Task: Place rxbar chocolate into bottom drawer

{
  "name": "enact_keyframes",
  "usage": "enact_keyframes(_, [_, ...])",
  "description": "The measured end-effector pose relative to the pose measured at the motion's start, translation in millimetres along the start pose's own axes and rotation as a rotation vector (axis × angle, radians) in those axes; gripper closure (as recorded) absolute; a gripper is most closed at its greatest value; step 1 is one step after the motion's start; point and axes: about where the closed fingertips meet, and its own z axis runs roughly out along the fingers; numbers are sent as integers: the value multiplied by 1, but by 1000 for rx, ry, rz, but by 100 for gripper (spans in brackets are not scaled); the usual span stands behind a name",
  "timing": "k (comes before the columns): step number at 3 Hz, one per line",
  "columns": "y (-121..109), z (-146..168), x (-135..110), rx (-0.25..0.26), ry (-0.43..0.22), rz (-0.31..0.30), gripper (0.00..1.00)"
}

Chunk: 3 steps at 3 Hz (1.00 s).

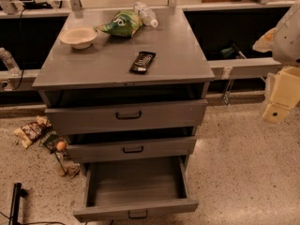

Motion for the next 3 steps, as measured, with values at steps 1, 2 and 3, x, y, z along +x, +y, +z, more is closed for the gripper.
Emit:
enact_keyframes(1, [0, 0, 0, 0, 0, 0, 0])
enact_keyframes(2, [-21, 6, -8, -29, 11, -84, 0])
enact_keyframes(3, [-80, 37, -33, -72, 54, -291, 0])
